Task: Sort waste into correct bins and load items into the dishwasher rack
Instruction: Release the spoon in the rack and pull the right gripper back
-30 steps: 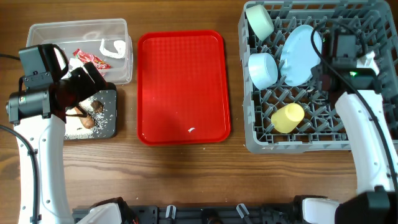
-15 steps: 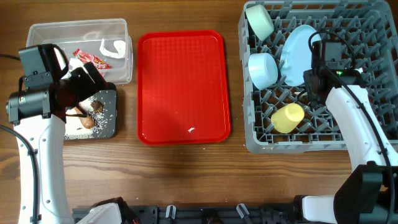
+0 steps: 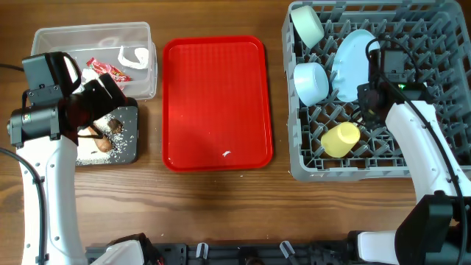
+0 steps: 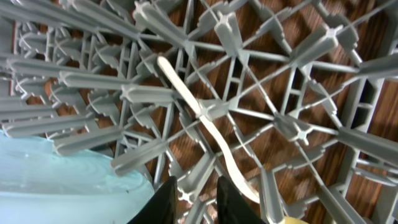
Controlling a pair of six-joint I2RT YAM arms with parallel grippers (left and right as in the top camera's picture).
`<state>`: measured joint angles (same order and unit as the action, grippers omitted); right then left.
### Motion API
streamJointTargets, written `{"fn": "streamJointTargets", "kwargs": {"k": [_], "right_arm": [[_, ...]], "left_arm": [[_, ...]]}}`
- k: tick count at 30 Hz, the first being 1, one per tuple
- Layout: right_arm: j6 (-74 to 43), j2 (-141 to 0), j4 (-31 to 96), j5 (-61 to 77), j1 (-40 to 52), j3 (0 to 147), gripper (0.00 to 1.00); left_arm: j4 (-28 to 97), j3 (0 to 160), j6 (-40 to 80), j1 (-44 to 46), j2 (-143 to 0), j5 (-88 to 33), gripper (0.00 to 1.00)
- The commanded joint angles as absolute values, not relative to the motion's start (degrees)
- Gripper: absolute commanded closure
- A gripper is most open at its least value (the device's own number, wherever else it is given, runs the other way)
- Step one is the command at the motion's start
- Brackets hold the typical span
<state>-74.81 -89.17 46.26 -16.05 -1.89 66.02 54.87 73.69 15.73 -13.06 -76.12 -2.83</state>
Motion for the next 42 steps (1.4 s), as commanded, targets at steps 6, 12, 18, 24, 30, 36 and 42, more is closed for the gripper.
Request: {"fn": "streamJointTargets", "kwargs": {"k": [6,12,18,24,30,36,42], "right_arm": [[-76.55,-87.81,50.92,-14.15,-1.96,65.93,0.85],[-74.98,-79.75,51.99,-14.79,-1.96,65.93,0.82],[-65.65,-70.61,48.62,-10.26,-1.87,65.93,0.78],[-32.49,-67.22,35.83,15.92,1.69,65.93,0.62],[-15.77,-67.29,37.54,15.35,13.91,65.93,0.58],[-14.11,-67.29,44.12,2.63,23.7,65.93,0.01],[-16.97,-65.56,59.05,-1.78,24.21,65.93,0.0]], "left_arm": [[54.72,74.26,15.42,-13.37,-75.9,-2.07,0.0],[54.72,74.26,15.42,-13.37,-75.9,-2.07,0.0],[54.72,74.26,15.42,-13.37,-75.9,-2.07,0.0],[54.72,74.26,15.42,-13.37,-75.9,-2.07,0.0],[54.72,74.26,15.42,-13.37,-75.9,-2.07,0.0],[54.72,74.26,15.42,-13.37,-75.9,-2.07,0.0],[54.74,74.26,15.42,-13.37,-75.9,-2.07,0.0]]}}
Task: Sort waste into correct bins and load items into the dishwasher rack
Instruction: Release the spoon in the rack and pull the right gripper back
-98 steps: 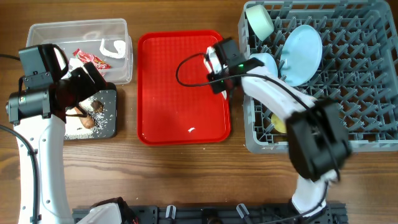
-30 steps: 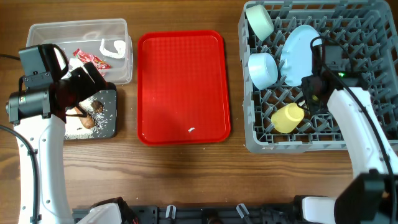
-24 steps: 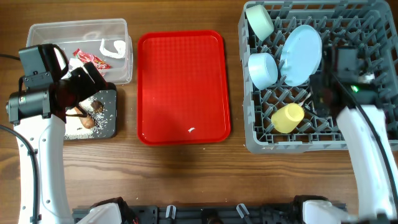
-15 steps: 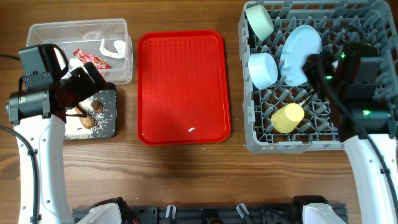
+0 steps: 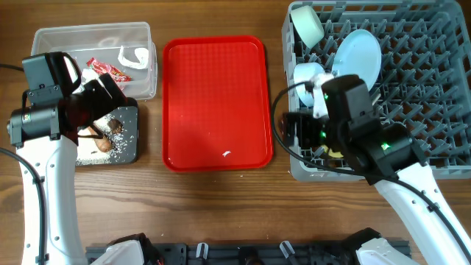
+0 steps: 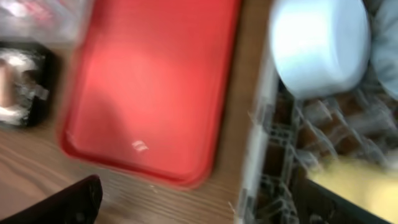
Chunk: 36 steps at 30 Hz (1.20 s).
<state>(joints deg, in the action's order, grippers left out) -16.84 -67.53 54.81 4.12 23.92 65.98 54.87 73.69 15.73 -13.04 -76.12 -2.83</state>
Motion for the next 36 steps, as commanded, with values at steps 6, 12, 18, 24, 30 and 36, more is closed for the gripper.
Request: {"fn": "streamJointTargets", "kwargs": {"k": [6,12,18,24,30,36], "right_arm": [[-17.12,-56.03,71.94,-2.61,24.21,65.93,0.0],[-27.73,-39.35,78.02,-4.08,24.21,65.93,0.0],[-41.67,-28.16,79.05,-4.12,24.21,65.93,0.0],[-55.92,-26.83,80.6,-4.08,24.21,65.93,0.0],[-53.06,-26.83,79.83,-14.28,24.21,65.91,0.0],[-31.14,-26.83,66.81,-19.49,24.21,64.12,0.0]], "left_arm": [[54.72,74.26,15.42,-13.37,-75.9,-2.07,0.0],[54.74,74.26,15.42,-13.37,-75.9,-2.07,0.0],[54.72,74.26,15.42,-13.37,-75.9,-2.07,0.0],[54.72,74.26,15.42,-13.37,-75.9,-2.07,0.0],[54.72,74.26,15.42,-13.37,-75.9,-2.07,0.0],[54.72,74.26,15.42,-13.34,-75.9,-2.07,0.0]]}}
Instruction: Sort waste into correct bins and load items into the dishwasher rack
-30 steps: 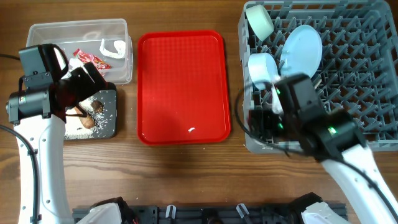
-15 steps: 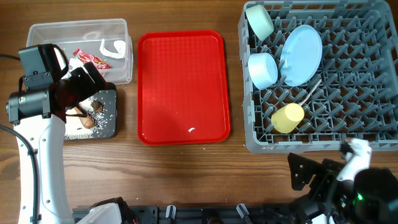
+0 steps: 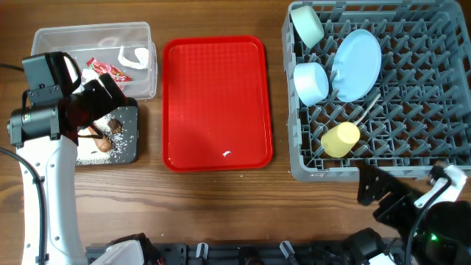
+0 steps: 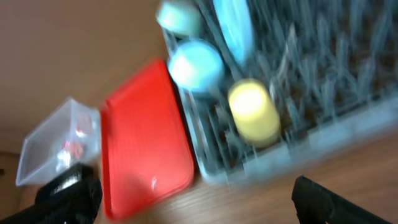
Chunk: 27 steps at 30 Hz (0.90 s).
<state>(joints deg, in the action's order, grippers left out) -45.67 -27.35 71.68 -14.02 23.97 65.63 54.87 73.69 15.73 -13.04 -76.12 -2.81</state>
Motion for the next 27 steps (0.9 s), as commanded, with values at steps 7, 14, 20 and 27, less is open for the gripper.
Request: {"fn": "streamJointTargets", "kwargs": {"k": [7,14,20,27], "right_arm": [[-20.56,-26.7,49.58,-19.4,22.96,52.49,0.0],[-18.79,-26.11,25.54,-11.68,16.84,34.89,0.0],[-10.63,-19.09,12.51,3.86,7.51,22.57,0.0],[-10.46,-9.87,8.75,2.52,5.21,13.28,0.0]], "left_arm": [[54.72,74.26,15.42,-13.37,-75.9,-2.07,0.0],[54.72,74.26,15.42,-13.37,-75.9,-2.04,0.0],[54.72,74.26,15.42,-13.37,-75.9,-2.07,0.0],[54.72,74.26,15.42,-13.37,-75.9,-2.07,0.0]]}}
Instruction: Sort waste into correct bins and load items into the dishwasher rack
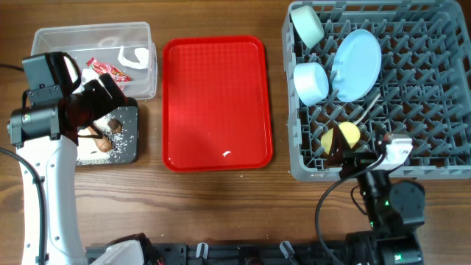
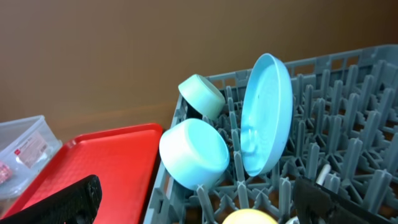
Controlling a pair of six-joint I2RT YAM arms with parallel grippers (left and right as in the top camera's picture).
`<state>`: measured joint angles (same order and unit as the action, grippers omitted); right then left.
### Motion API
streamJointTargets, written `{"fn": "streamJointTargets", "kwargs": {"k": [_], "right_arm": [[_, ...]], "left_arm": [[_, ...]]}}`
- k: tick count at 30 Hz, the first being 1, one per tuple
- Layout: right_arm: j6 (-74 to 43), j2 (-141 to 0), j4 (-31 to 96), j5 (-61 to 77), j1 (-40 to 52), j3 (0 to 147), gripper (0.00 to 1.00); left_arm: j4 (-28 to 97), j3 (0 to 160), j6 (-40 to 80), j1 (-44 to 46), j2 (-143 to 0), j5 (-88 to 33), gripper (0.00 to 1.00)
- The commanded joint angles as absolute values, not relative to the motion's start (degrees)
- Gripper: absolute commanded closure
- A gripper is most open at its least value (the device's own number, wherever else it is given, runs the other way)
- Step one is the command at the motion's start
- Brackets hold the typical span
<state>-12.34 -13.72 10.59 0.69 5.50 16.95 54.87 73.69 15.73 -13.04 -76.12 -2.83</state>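
Observation:
The grey dishwasher rack [image 1: 441, 168] holds a blue plate [image 1: 357, 55] [image 2: 266, 115] on edge, a pale blue bowl [image 1: 310, 82] [image 2: 194, 152], a green cup [image 1: 307, 26] [image 2: 202, 94], a yellow cup [image 1: 344, 135] [image 2: 249, 218] and a cream utensil [image 1: 368, 109]. My right gripper [image 1: 358, 157] [image 2: 196, 193] sits low at the rack's front edge beside the yellow cup, open wide and holding nothing. My left gripper [image 1: 97, 101] hangs over the black bin [image 1: 125, 151]; its jaws do not show clearly.
A red tray [image 1: 217, 103] [image 2: 99, 158] lies in the middle with one small white scrap [image 1: 227, 154] on it. Behind the black bin of food scraps stands a clear bin [image 1: 92, 37] holding a red wrapper and white waste.
My right arm was off the rack at the table's bottom right corner. Now its wrist is at the rack's front edge by the yellow cup, looking low along the rack. The left arm has not moved.
My right gripper's fingers were close together down in the rack over the cream utensil. Then the arm was over the rack's left front corner, open. Then it stood clear at the bottom right, and now at the rack's front edge. The utensil stays in the rack.

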Motion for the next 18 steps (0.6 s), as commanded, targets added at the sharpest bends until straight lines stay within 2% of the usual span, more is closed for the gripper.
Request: {"fn": "streamJointTargets", "kwargs": {"k": [1,8,18], "right_arm": [[-10.46,-9.13,8.01,2.42,5.21,12.21,0.0],[-10.48,-2.94,-1.5,2.42,5.21,0.71,0.0],[-7.86,-0.89,-0.3,1.56,5.17,0.27,0.0]], "left_arm": [[54.72,74.26,15.42,-13.37,-75.9,-2.07,0.0],[54.72,74.26,15.42,-13.37,-75.9,-2.07,0.0],[54.72,74.26,15.42,-13.37,-75.9,-2.07,0.0]]}}
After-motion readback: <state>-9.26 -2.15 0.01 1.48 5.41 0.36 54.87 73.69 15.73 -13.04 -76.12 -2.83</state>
